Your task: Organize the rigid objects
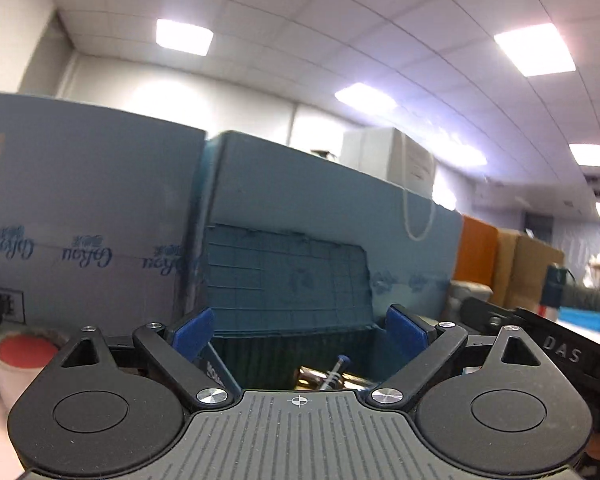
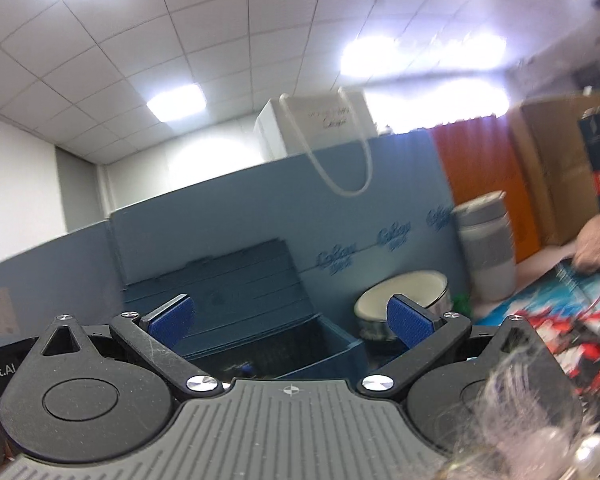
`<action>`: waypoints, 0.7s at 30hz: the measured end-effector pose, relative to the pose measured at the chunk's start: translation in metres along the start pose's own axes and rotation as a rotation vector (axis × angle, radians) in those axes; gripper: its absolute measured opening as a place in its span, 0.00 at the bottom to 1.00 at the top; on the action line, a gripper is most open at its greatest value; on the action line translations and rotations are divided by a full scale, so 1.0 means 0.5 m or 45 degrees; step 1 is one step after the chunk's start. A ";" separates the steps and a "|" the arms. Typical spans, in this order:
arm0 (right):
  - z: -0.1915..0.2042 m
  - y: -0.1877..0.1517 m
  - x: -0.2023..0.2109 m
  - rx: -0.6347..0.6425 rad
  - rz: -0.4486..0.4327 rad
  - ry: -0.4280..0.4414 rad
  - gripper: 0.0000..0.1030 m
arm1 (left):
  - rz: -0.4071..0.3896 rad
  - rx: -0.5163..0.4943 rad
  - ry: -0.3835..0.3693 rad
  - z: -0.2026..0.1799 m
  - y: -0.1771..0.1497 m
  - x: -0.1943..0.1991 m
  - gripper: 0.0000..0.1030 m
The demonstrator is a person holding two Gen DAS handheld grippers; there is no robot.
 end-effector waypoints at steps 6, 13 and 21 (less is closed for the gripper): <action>-0.026 -0.013 -0.002 0.118 -0.026 -0.154 1.00 | -0.066 0.074 0.068 0.011 -0.018 -0.009 1.00; -0.010 -0.033 0.006 0.264 -0.076 -0.187 1.00 | -0.140 -0.004 0.104 -0.005 -0.036 -0.003 1.00; 0.008 -0.041 0.018 0.292 -0.088 -0.125 1.00 | -0.198 -0.026 0.168 -0.002 -0.038 0.016 1.00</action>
Point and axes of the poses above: each gripper's, at about its wrist camera, not at the fingertips, and x roughly against the way its jaws point, z to its left, y to its top, the point moved 7 cm from there along -x, roughly the way its jaws point, and after that the axes turned 10 degrees about y, right-handed, at the moved point
